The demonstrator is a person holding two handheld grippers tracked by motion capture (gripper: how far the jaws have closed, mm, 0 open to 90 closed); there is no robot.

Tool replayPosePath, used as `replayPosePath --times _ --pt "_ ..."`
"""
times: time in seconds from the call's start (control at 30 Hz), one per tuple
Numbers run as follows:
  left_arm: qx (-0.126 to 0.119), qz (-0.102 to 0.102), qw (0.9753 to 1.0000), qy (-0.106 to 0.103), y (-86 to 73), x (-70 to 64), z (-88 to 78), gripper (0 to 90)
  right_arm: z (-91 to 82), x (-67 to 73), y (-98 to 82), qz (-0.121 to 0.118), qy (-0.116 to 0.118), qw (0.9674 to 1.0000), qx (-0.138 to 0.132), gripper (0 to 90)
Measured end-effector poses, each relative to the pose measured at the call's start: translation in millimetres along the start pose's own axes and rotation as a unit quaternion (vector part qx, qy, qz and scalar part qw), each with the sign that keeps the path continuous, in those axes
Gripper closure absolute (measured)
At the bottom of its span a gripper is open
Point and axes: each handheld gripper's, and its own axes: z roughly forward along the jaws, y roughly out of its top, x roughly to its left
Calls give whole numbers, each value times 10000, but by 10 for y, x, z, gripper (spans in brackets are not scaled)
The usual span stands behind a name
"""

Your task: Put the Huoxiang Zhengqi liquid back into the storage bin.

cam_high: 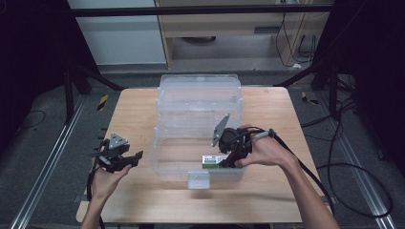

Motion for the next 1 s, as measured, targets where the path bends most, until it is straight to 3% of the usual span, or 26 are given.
replayPosePath --times 0.33,1.0 --pt "-13 6 10000 5 1 7 -10 399 199 83 155 -29 158 9992 355 556" --pt "-14 7 10000 -3 1 11 -9 400 527 124 275 -60 358 9974 626 565"
